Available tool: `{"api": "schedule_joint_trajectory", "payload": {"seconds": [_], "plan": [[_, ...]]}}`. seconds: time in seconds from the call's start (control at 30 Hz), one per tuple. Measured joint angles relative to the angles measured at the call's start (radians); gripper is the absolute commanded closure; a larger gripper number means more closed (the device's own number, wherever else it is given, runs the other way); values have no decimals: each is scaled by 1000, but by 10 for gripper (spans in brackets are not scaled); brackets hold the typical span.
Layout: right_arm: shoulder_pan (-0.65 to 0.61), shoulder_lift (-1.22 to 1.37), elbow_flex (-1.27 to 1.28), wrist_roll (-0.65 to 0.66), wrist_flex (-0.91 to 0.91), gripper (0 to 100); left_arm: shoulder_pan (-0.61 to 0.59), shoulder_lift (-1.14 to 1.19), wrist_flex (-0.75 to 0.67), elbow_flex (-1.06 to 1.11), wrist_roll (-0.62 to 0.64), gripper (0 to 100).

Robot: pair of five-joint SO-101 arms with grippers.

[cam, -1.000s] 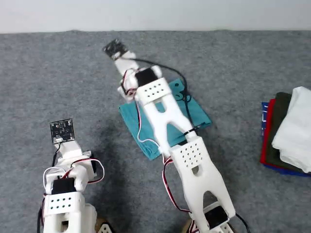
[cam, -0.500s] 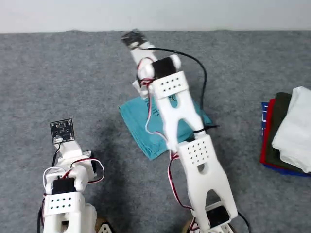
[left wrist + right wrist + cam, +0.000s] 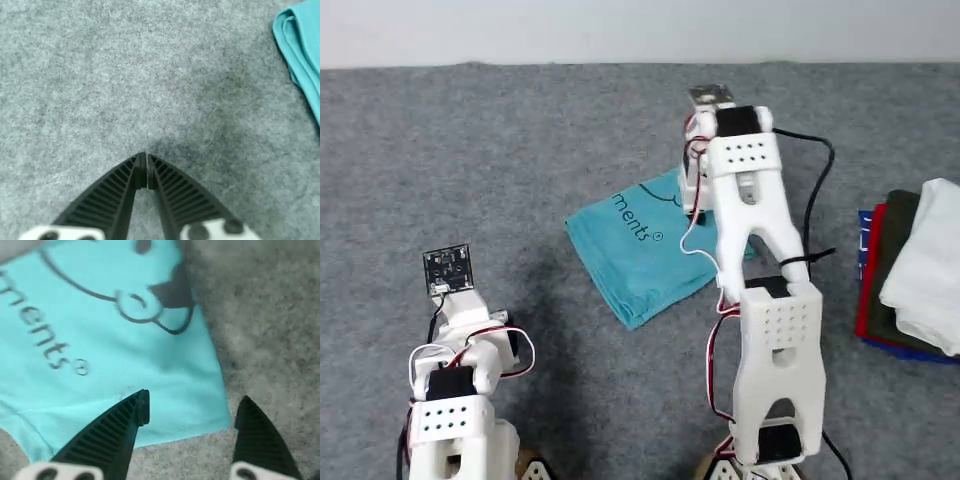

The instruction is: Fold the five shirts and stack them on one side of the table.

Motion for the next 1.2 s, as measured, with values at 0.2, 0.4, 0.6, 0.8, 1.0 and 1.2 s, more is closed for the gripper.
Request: {"api": "schedule_joint_trajectory", "payload": {"seconds": [0.2, 0.4, 0.6, 0.8, 1.0, 1.2], "plan": [[15, 55, 3, -6, 0, 706, 0, 0, 0, 0, 0, 985], [20, 157, 3, -9, 0, 772, 0, 0, 0, 0, 0, 985], [34, 167, 3, -9, 0, 987, 0, 0, 0, 0, 0, 985], [84, 167, 3, 15, 0, 988, 0, 0, 0, 0, 0, 985], [161, 167, 3, 244, -44, 988, 0, 0, 0, 0, 0, 985], [229, 178, -153, 626, -149, 988, 0, 0, 0, 0, 0, 985]]}}
